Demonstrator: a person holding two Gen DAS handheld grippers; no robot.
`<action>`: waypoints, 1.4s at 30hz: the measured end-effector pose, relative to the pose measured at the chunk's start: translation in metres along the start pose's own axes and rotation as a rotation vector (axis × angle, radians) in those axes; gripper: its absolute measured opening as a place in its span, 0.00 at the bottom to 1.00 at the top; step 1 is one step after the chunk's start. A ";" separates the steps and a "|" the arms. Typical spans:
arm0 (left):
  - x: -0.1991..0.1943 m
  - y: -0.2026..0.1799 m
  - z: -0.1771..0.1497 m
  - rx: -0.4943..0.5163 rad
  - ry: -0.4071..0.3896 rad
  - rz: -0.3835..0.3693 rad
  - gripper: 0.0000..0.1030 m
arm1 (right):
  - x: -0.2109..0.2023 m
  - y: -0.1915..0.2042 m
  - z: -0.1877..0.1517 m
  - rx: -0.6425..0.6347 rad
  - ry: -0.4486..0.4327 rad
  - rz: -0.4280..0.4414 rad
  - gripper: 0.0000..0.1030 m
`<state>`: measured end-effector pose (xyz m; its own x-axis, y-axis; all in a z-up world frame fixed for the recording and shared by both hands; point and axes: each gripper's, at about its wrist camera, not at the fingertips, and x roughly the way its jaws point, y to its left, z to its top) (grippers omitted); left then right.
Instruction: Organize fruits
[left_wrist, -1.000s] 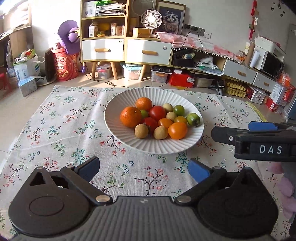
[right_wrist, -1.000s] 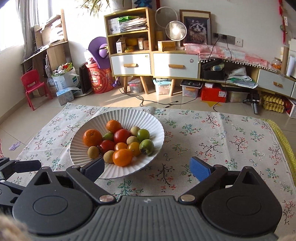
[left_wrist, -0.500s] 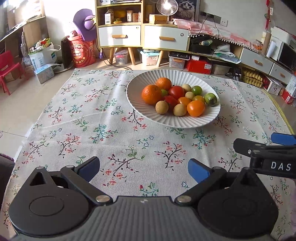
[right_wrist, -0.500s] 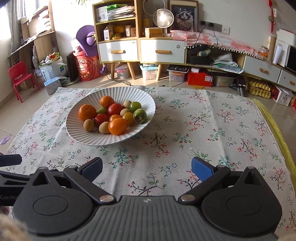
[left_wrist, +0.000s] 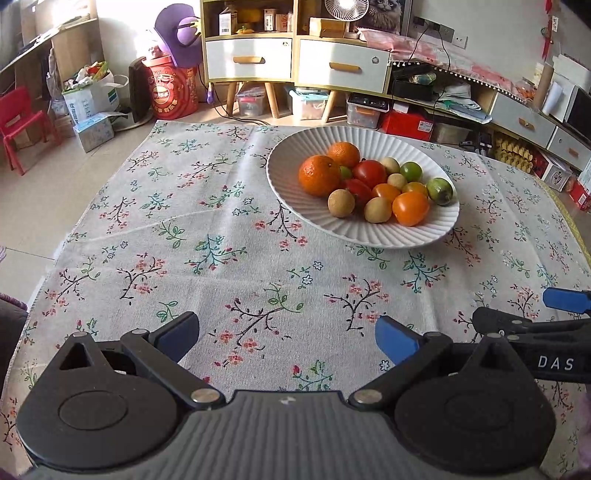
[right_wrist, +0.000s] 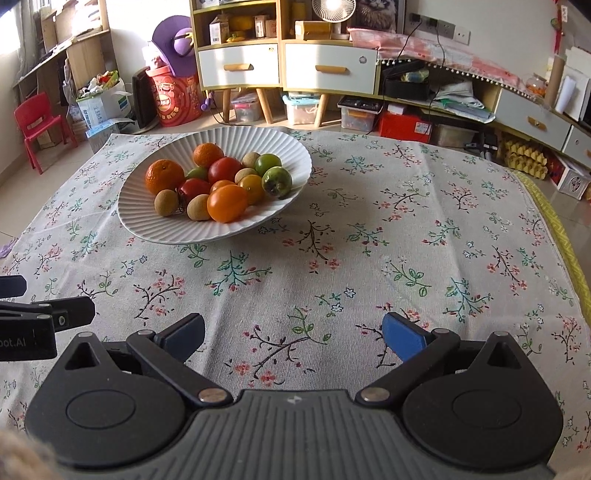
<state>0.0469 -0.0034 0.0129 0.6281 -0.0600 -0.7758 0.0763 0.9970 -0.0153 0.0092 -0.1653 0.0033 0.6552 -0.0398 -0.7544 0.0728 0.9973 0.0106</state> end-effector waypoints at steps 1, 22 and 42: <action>0.001 0.000 0.000 -0.004 0.002 0.000 0.92 | 0.000 0.000 0.000 0.000 0.003 0.000 0.99; 0.000 -0.001 0.000 0.001 0.010 -0.015 0.92 | 0.003 0.002 -0.004 -0.021 0.040 0.002 0.99; -0.001 0.001 0.002 -0.017 0.011 -0.019 0.92 | -0.001 0.006 -0.002 -0.025 0.027 0.010 0.99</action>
<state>0.0478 -0.0026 0.0150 0.6182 -0.0784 -0.7821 0.0747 0.9964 -0.0409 0.0071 -0.1596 0.0028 0.6351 -0.0280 -0.7719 0.0467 0.9989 0.0021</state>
